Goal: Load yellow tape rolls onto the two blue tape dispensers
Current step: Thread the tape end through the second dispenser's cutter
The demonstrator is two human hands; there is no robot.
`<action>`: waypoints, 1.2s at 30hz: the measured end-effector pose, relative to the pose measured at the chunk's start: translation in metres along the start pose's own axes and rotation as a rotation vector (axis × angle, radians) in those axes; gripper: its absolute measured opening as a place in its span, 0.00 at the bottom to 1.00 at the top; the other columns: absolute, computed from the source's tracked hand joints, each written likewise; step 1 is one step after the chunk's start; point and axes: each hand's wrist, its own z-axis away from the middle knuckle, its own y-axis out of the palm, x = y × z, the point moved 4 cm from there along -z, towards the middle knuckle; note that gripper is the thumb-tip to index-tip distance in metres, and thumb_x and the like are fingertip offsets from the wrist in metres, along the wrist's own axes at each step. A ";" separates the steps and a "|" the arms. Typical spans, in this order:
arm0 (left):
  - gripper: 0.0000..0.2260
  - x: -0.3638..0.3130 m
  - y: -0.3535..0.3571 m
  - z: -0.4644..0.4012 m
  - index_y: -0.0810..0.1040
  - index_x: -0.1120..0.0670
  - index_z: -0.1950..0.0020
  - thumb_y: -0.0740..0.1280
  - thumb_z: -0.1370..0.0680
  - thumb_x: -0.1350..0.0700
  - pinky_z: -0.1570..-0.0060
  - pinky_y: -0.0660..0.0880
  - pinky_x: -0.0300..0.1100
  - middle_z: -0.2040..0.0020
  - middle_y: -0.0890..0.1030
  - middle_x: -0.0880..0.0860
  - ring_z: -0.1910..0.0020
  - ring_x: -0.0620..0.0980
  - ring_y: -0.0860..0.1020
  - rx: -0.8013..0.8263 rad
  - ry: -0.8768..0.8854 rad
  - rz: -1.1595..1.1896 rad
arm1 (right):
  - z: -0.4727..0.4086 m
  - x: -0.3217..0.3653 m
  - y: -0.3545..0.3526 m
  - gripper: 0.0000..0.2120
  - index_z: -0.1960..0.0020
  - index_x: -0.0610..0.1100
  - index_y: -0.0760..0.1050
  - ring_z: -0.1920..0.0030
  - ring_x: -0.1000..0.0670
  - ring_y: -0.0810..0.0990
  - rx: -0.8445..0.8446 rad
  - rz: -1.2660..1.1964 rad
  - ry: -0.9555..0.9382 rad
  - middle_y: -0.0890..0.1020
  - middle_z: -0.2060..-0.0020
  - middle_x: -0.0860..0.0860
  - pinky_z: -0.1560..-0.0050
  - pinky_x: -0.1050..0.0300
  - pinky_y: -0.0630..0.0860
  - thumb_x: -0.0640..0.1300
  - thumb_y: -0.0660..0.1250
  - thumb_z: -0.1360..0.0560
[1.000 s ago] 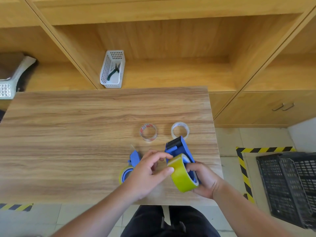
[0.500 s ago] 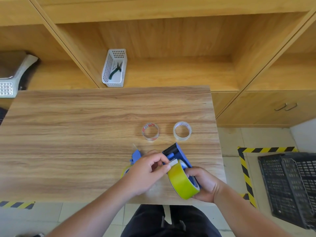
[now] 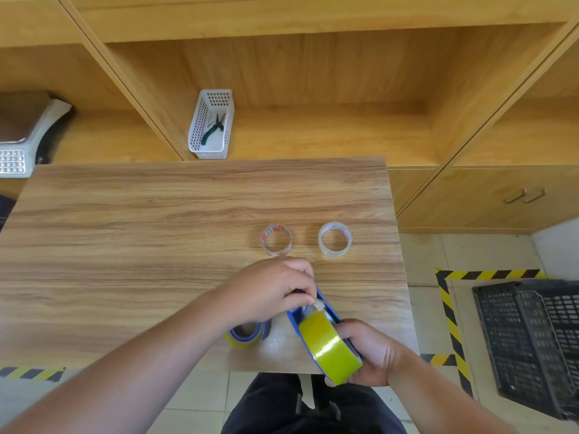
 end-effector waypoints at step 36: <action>0.07 0.029 -0.028 -0.010 0.84 0.51 0.61 0.73 0.23 0.55 0.64 0.69 0.35 0.65 0.82 0.42 0.70 0.37 0.73 -0.147 -0.332 0.244 | 0.013 0.001 -0.001 0.21 0.42 0.32 0.80 0.57 0.41 0.84 -0.049 0.000 -0.244 0.83 0.56 0.36 0.59 0.51 0.81 0.33 0.64 0.34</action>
